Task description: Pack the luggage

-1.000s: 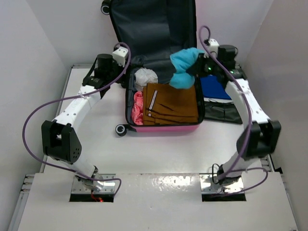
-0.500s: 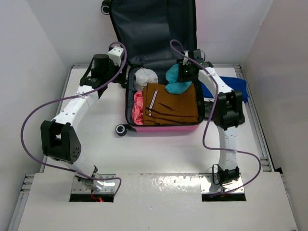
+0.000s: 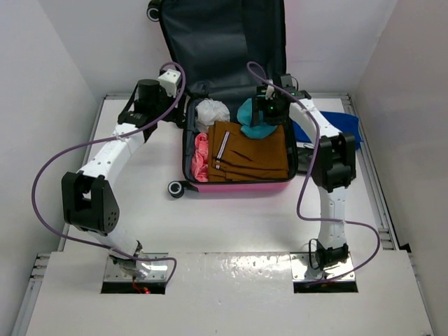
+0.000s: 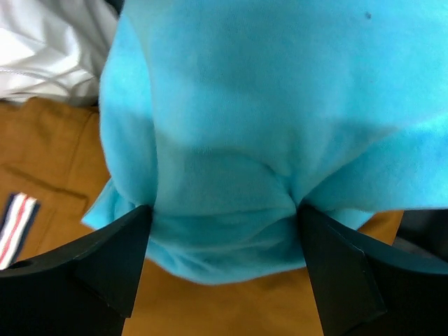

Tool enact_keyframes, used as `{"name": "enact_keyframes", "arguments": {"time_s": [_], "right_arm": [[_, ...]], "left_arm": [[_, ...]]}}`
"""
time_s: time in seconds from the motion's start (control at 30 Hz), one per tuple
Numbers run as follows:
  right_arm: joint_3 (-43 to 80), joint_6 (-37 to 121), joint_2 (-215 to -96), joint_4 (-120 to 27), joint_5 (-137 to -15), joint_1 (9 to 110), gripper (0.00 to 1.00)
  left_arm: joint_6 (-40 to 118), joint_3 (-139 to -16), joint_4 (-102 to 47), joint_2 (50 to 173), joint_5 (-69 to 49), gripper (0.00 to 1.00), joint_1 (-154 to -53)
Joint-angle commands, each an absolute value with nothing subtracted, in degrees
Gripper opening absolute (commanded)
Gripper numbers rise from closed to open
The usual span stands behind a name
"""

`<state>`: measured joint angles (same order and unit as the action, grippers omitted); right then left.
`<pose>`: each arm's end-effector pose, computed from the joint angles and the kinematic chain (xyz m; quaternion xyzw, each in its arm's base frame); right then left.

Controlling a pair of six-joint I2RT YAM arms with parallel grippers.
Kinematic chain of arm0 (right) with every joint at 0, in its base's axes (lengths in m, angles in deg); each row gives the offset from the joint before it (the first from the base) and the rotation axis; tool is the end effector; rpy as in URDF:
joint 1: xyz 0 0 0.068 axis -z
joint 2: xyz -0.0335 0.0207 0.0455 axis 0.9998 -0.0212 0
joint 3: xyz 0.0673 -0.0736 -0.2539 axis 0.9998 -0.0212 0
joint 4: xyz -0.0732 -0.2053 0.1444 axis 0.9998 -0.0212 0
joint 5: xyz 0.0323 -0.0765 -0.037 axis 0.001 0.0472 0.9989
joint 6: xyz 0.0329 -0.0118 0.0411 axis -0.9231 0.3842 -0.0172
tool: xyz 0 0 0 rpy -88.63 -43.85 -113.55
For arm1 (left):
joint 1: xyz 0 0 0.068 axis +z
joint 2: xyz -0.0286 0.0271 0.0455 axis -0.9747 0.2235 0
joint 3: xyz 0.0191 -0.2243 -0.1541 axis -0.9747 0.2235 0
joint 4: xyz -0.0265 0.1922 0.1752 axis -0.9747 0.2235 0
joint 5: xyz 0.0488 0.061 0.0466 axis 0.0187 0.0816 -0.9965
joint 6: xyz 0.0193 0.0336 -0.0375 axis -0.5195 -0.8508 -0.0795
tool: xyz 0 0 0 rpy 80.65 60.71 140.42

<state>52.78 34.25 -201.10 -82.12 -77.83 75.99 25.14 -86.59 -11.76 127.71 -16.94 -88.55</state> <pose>0.4824 0.1155 0.2228 -0.0121 0.9459 0.1483 0.2882 0.3731 -0.0766 0.3445 0.1078 0.8343 -0.0541 0.5379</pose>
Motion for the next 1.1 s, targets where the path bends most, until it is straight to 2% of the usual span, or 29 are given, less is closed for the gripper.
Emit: {"name": "enact_keyframes", "arguments": {"time_s": [0.0,0.07,0.1,0.23,0.3,0.47,0.7,0.8,0.87,1.0,1.07], "right_arm": [[51.7,30.0,-195.2,-83.7,-84.5,77.4,0.83],[48.2,28.2,-190.4,-79.4,-87.5,78.6,0.76],[47.5,27.8,-188.2,-72.3,-87.5,78.8,0.65],[43.3,27.4,-186.4,-61.7,-84.5,78.7,0.42],[44.2,27.1,-188.9,-60.9,-81.4,78.5,0.37],[46.5,24.6,-195.6,-59.3,-77.4,78.5,0.31],[52.1,26.3,-205.1,-67.8,-73.3,76.9,0.28],[49.6,26.3,-204.7,-68.3,-72.6,76.4,0.28],[47.4,26.8,-202.2,-68.0,-73.9,76.0,0.34],[46.1,25.0,-196.1,-67.3,-78.2,77.1,0.60],[46.5,23.2,-190.6,-67.3,-79.0,78.6,0.68]], "left_arm": [[25.2,-88.5,-12.5,127.6,-15.8,0.78,-87.8],[25.2,-88.5,-12.5,127.5,-15.1,0.78,-87.8],[25.2,-88.5,-12.5,127.0,-14.5,0.78,-87.8],[25.2,-88.0,-12.5,127.0,-14.0,0.78,-87.8],[25.2,-88.0,-12.5,127.0,-14.0,0.78,-87.8],[24.1,-87.5,-13.0,127.0,-14.5,0.78,-87.8],[24.1,-87.5,-13.6,127.0,-15.0,0.78,-87.3],[24.1,-87.5,-13.6,127.0,-15.5,0.78,-86.8],[24.1,-87.5,-13.6,127.0,-16.1,0.78,-86.8],[25.9,-87.5,-14.1,127.0,-16.1,0.78,-86.8],[26.4,-88.0,-14.6,127.0,-15.5,0.78,-86.8]]}}
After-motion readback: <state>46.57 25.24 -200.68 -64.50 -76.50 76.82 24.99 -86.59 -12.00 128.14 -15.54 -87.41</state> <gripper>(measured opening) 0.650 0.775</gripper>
